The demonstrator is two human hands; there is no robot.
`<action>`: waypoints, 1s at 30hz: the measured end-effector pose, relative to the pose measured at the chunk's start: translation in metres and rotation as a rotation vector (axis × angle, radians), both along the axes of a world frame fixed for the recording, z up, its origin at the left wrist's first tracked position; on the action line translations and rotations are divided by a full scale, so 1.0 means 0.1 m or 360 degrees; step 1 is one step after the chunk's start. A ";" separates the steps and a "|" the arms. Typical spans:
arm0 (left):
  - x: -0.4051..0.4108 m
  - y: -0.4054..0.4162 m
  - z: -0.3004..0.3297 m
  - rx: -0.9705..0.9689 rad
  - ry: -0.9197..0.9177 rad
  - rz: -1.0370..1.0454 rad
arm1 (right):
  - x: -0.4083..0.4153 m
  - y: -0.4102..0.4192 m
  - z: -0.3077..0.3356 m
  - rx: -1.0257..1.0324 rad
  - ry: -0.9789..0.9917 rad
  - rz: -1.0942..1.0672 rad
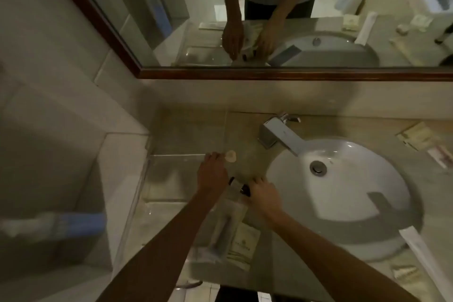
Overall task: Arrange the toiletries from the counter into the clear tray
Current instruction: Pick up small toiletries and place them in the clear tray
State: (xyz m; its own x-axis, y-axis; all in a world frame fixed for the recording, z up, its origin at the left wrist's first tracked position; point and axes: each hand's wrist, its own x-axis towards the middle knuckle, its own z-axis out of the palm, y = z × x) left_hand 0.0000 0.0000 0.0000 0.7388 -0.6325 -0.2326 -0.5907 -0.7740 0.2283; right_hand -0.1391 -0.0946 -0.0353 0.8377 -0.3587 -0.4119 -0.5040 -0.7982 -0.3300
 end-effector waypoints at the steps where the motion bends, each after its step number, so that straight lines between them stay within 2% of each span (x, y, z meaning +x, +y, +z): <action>1: 0.11 -0.06 -0.06 0.0033 -0.0048 -0.0111 | 0.05 0.03 -0.02 -0.0009 0.0002 0.0000; 8: 0.40 -0.24 -0.30 0.0168 -0.0440 -0.0637 | 0.19 0.07 -0.10 -0.0085 -0.0171 -0.0081; 14: 0.47 -0.43 -0.37 0.0228 -0.0479 -0.0891 | -0.06 -0.12 -0.08 -0.0134 -0.0281 -0.0221; 17: 0.50 -0.43 -0.34 0.0112 -0.0410 -0.0904 | -0.18 -0.22 -0.03 -0.0137 -0.0337 -0.0306; 19: 0.48 -0.28 -0.23 -0.0093 -0.0315 -0.0779 | -0.20 -0.26 0.02 -0.0134 -0.0352 -0.0316; 22: 0.36 0.24 -0.06 -0.0529 -0.0211 -0.0384 | -0.10 -0.27 0.14 -0.0106 -0.0420 -0.0284; 23: 0.33 0.44 -0.04 -0.0581 -0.0053 -0.0216 | -0.01 -0.25 0.20 -0.0077 -0.0448 -0.0244; 25: 0.30 0.80 -0.06 -0.0511 0.0428 0.0120 | 0.22 -0.17 0.31 0.0010 -0.0484 -0.0135; 26: 0.29 0.93 -0.13 -0.0494 0.0574 0.0192 | 0.35 -0.11 0.35 0.0052 -0.0497 -0.0085; 30: 0.28 1.20 -0.36 -0.0486 0.0699 0.0198 | 0.94 0.22 0.39 0.0097 -0.0555 0.0118</action>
